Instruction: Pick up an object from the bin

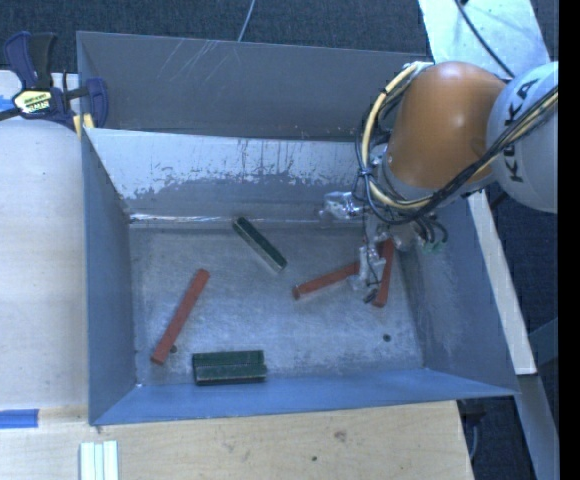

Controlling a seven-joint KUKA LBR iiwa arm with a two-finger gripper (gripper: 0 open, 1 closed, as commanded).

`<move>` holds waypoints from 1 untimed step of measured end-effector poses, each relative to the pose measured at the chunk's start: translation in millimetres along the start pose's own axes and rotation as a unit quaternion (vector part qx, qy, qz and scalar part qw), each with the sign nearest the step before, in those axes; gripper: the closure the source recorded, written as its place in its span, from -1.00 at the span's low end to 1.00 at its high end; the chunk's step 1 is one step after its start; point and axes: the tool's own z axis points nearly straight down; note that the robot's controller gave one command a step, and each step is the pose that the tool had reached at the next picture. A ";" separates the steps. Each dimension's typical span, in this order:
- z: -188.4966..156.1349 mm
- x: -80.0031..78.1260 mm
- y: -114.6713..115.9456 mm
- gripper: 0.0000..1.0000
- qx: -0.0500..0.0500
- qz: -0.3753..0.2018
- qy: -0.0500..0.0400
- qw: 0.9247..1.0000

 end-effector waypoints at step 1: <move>20.5 1.8 -26.6 -1.00 0.001 -0.008 -0.002 1.000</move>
Offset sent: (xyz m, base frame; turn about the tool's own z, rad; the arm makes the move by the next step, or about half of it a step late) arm -0.0080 -0.0084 -0.0748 -0.0243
